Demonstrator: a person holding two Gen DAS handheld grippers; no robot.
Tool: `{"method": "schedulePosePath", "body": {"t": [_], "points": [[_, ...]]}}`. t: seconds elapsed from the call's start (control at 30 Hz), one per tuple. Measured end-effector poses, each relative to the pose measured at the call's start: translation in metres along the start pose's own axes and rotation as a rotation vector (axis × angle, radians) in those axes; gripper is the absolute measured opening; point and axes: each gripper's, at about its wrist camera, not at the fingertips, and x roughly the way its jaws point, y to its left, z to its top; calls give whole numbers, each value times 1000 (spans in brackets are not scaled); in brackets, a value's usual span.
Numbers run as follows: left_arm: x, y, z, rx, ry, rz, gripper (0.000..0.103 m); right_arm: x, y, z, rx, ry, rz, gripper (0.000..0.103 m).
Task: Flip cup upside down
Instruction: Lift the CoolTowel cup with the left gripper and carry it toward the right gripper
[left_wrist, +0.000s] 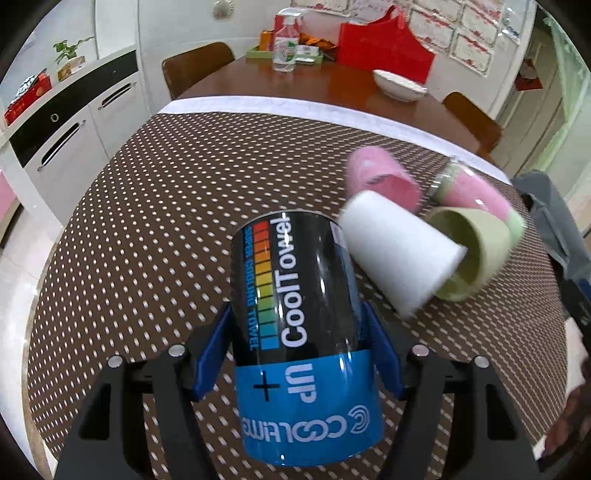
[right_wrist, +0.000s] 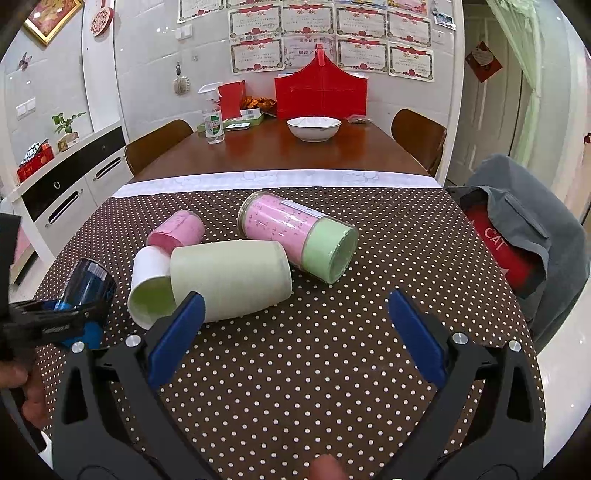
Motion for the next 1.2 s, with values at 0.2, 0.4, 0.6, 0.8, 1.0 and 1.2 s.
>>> {"method": "schedulePosePath", "body": {"t": [0.2, 0.4, 0.6, 0.8, 1.0, 1.2], "points": [[-37, -43, -22, 61, -35, -91, 68, -12, -14, -8, 26, 1, -13, 97], [-53, -84, -44, 112, -53, -136, 68, -27, -31, -15, 56, -9, -31, 97], [-40, -110, -70, 131, 1, -156, 68, -38, -38, -23, 69, -11, -33, 97], [-28, -113, -77, 124, 24, -138, 68, -44, -40, -27, 81, -14, -32, 97], [-14, -114, -84, 120, 76, -119, 69, -43, -39, -29, 85, -6, -26, 97], [-22, -119, -90, 156, 32, -93, 76, -44, -37, -29, 98, 2, -20, 97]]}}
